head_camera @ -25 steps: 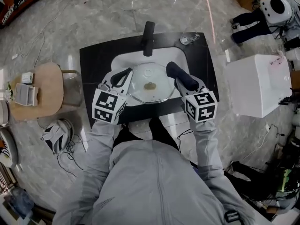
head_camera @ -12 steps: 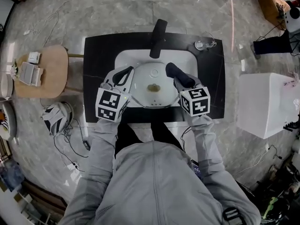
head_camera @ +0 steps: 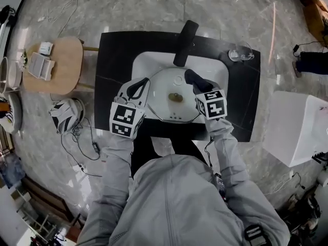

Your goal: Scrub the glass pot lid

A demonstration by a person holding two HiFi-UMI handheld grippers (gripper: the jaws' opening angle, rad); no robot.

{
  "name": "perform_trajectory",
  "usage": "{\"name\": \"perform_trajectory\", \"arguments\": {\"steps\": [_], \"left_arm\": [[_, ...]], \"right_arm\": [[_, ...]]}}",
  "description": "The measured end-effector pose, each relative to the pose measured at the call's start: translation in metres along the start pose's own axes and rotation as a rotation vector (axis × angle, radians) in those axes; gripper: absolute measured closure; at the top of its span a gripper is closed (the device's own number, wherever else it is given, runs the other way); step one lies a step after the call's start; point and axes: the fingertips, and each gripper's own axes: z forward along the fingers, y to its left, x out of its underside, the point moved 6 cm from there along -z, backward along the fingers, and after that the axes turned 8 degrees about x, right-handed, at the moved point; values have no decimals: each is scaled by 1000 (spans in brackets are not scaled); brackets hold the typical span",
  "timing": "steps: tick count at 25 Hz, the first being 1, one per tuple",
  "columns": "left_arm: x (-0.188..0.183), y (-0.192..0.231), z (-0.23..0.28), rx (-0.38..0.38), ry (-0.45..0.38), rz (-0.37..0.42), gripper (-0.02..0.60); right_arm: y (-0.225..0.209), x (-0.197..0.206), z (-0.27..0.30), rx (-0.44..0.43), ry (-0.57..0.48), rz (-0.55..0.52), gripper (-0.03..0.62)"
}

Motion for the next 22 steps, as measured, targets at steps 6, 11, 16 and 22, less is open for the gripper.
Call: {"name": "perform_trajectory", "arguments": {"steps": [6, 11, 16, 22], "left_arm": [[23, 14, 10, -36, 18, -63, 553], [38, 18, 16, -34, 26, -106, 552], [39, 20, 23, -24, 21, -116, 553], [38, 21, 26, -5, 25, -110, 554]], "right_arm": [[-6, 12, 37, 39, 96, -71, 511], [-12, 20, 61, 66, 163, -94, 511], [-11, 27, 81, 86, 197, -129, 513], [-4, 25, 106, 80, 211, -154, 511]]}}
